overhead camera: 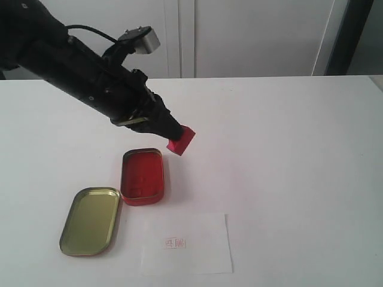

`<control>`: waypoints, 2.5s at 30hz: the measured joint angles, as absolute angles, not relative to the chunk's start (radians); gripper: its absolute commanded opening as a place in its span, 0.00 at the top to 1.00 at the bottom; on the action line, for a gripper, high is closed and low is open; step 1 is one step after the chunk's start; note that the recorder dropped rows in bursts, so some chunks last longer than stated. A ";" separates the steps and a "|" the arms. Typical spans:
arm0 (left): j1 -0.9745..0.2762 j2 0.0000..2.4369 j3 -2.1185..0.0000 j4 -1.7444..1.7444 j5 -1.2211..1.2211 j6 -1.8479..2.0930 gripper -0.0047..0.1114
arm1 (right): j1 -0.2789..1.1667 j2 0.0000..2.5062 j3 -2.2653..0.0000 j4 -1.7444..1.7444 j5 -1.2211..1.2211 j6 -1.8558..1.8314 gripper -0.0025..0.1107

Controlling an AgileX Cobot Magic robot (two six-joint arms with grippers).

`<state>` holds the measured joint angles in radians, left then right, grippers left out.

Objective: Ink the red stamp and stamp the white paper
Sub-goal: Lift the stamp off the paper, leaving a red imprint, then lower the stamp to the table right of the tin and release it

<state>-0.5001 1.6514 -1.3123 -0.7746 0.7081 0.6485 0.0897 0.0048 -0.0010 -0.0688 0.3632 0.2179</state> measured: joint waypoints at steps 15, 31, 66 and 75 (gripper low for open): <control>-0.584 1.837 -1.369 -0.898 0.626 0.613 0.96 | 0.090 0.005 -0.001 -0.069 0.363 0.218 0.98; -0.596 2.029 -1.438 -0.934 0.624 0.562 0.96 | 0.090 0.005 -0.001 -0.069 0.363 0.218 0.98; -0.585 2.105 -1.440 -0.842 0.586 0.466 0.54 | 0.090 0.005 -0.001 -0.069 0.363 0.218 0.98; -0.584 2.105 -1.443 -0.839 0.584 0.464 0.51 | 0.090 0.005 -0.001 -0.069 0.363 0.232 0.98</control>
<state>-0.5843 2.1049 -1.4430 -0.8386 0.5838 0.4636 0.0897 0.0048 -0.0010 -0.0688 0.3632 0.2317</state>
